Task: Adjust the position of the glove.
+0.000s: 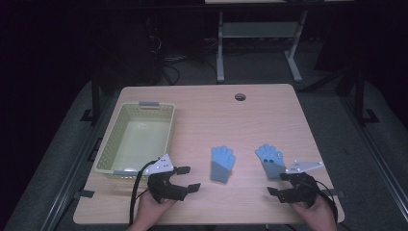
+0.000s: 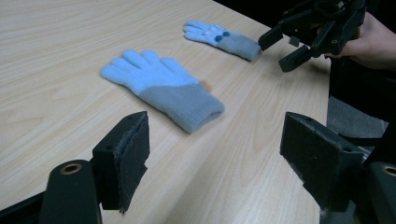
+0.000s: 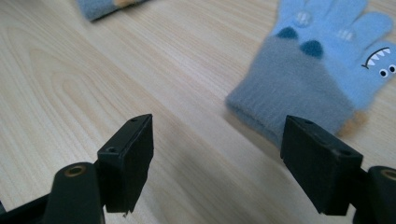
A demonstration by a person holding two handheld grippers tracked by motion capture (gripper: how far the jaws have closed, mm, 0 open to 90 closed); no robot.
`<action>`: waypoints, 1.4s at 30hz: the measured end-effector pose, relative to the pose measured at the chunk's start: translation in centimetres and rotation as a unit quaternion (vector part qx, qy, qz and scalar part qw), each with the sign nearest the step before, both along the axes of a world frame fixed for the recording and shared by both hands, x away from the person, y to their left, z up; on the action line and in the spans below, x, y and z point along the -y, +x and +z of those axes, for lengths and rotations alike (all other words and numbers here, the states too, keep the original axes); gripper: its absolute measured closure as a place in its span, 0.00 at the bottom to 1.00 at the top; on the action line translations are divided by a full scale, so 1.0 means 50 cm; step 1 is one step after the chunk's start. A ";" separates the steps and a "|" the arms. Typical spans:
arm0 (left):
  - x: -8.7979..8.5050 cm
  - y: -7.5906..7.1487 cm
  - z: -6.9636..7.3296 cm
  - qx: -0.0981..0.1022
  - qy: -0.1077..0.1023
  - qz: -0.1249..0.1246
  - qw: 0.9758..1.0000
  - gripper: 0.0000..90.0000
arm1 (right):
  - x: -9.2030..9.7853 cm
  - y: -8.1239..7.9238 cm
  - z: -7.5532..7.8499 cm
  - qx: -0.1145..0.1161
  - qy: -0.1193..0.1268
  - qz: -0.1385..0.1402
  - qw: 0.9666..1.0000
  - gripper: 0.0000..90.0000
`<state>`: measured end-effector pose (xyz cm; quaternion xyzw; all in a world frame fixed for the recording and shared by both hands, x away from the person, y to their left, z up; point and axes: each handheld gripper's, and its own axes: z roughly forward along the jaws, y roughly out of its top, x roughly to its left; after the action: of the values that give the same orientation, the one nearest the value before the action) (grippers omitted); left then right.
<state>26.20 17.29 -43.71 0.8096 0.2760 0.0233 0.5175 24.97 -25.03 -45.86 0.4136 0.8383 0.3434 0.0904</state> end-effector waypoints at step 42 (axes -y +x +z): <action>0.004 0.003 -0.007 0.000 0.023 0.001 1.000 0.26 | 0.032 0.113 0.054 0.010 -0.012 -0.007 1.000 0.37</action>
<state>26.37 17.11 -44.04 0.8207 0.2764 0.0303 0.4991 30.65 -26.65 -43.14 0.4150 0.8386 0.3365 0.1060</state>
